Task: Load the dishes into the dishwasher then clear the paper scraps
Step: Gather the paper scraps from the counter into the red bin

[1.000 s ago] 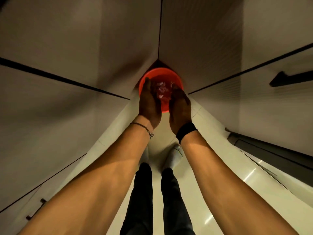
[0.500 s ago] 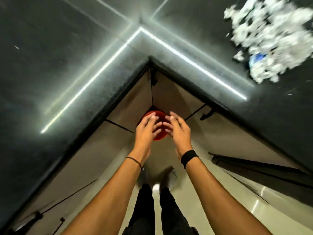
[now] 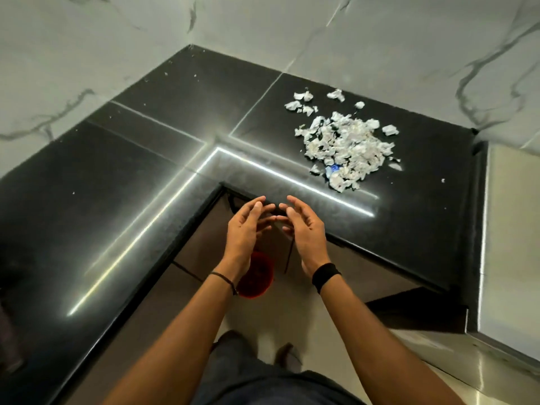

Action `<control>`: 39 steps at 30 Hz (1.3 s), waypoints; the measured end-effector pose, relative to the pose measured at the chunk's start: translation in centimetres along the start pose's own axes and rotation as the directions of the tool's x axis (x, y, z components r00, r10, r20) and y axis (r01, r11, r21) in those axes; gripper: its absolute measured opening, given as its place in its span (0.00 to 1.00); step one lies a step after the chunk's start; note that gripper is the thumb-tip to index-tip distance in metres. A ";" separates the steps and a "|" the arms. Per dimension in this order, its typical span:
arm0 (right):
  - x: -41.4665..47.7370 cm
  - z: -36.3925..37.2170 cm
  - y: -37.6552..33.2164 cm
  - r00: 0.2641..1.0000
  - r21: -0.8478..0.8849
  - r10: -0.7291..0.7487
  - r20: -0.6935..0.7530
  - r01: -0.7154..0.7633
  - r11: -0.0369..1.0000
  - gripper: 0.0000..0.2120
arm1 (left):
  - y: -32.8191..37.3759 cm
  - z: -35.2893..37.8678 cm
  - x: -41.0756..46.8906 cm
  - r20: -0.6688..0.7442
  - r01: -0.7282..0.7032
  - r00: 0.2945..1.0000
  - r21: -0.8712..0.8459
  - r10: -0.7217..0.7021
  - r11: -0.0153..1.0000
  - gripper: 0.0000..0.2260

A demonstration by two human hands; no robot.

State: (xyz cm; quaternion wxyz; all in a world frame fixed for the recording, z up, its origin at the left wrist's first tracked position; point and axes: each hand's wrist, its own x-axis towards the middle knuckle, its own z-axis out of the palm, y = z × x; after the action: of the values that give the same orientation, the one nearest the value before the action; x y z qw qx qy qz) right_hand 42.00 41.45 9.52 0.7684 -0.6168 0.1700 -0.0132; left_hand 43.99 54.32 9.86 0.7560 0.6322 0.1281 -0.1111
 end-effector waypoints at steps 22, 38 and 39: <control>8.4 -5.8 -1.3 0.777 -0.224 -0.178 -0.604 0.048 0.973 0.13 | 1.8 9.9 13.9 0.549 0.148 0.809 0.157 -0.211 0.976 0.13; 16.3 -15.6 -1.0 0.939 -0.918 -0.290 -0.183 -0.058 0.394 0.11 | -0.9 16.5 14.2 0.253 0.148 0.954 0.067 -0.161 0.987 0.14; 16.4 -15.9 -1.2 0.938 -0.920 -0.301 -0.171 -0.043 0.389 0.09 | -0.9 16.8 14.2 0.232 0.153 0.960 0.037 -0.157 0.988 0.14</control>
State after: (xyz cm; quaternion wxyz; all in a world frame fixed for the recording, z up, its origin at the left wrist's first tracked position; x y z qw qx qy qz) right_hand 53.25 22.41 3.72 0.2636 -0.9365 0.2186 -0.0754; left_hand 57.94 37.51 7.08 0.7487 0.6099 0.0862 -0.2449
